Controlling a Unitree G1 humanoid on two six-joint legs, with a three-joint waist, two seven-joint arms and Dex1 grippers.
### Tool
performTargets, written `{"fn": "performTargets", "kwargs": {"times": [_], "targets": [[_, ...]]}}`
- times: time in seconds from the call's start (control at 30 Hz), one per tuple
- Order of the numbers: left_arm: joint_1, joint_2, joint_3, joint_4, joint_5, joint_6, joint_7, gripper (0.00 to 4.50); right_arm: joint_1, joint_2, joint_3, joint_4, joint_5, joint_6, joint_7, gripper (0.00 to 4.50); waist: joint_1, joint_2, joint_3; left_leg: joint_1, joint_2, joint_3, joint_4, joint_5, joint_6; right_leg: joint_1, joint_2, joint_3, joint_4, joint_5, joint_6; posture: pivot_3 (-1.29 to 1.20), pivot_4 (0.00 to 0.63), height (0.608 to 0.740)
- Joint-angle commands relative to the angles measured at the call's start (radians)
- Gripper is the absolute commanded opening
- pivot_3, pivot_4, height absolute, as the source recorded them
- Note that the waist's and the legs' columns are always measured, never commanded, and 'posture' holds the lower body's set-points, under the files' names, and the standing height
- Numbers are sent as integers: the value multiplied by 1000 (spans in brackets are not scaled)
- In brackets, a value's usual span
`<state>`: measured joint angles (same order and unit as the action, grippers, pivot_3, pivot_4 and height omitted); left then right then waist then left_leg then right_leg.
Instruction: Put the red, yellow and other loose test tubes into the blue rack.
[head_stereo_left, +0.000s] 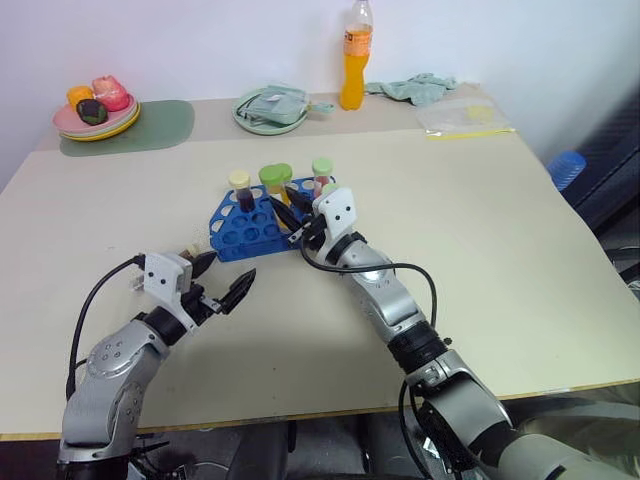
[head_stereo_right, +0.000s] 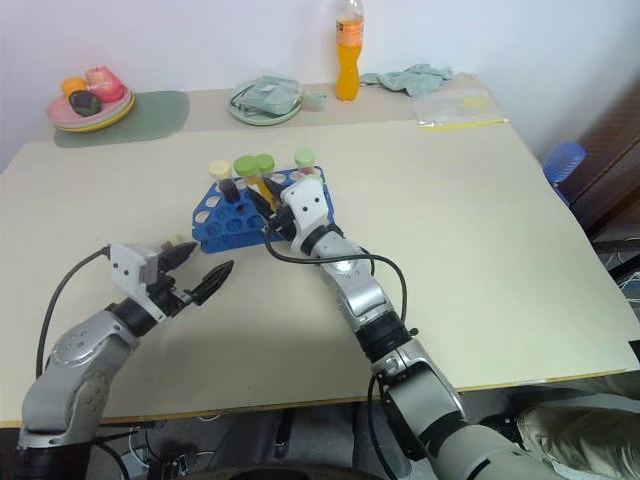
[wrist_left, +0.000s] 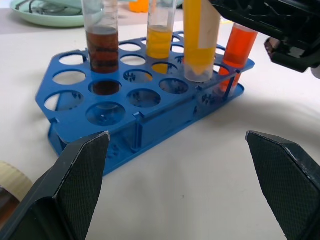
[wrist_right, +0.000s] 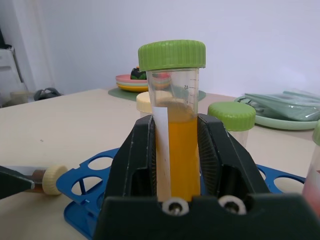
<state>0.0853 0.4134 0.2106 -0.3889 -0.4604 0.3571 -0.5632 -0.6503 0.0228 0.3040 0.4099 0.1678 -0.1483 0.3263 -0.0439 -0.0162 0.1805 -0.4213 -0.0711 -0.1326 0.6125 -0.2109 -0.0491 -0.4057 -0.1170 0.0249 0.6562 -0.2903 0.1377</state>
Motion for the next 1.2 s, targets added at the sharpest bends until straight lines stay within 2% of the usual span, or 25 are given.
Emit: {"fn": "performTargets", "kwargs": {"times": [0.03, 0.77, 0.97, 1.1, 1.2], "targets": [[5, 3, -1, -40, -1, -25, 0, 4500, -31, 28, -41, 20, -21, -42, -1, 721, 0, 0, 0, 0, 0, 0, 0, 0, 0, 0, 0, 0, 0, 0, 0, 0, 150, 740], [-79, 25, -18, -125, -26, 94, 65, 4500, 2, 52, -97, 48, -44, -43, 87, 721, -1, 0, 0, 1, 0, 0, 0, 0, 0, 0, 0, 0, 1, 0, 0, 0, 150, 740], [-67, 28, -15, -126, -23, 91, 62, 4500, -1, 60, -113, 67, -57, -43, 64, 721, 0, 0, 0, 1, 0, 0, 0, 0, 0, 0, 0, 0, 1, 0, 0, 0, 150, 740], [-61, 26, -15, -121, -19, 83, 60, 4500, 7, 59, -110, 49, -33, -36, 112, 721, 0, 0, 0, 1, 0, 0, 0, 0, 0, 0, 0, 0, 1, 0, 0, 0, 150, 740], [-57, 25, -9, -115, -17, 77, 62, 4500, 12, 67, -120, 4, -26, -44, 105, 2181, 0, 0, 0, 1, 0, 0, 0, 0, 0, 0, 0, 0, 1, 0, 0, 0, 150, 740]]}}
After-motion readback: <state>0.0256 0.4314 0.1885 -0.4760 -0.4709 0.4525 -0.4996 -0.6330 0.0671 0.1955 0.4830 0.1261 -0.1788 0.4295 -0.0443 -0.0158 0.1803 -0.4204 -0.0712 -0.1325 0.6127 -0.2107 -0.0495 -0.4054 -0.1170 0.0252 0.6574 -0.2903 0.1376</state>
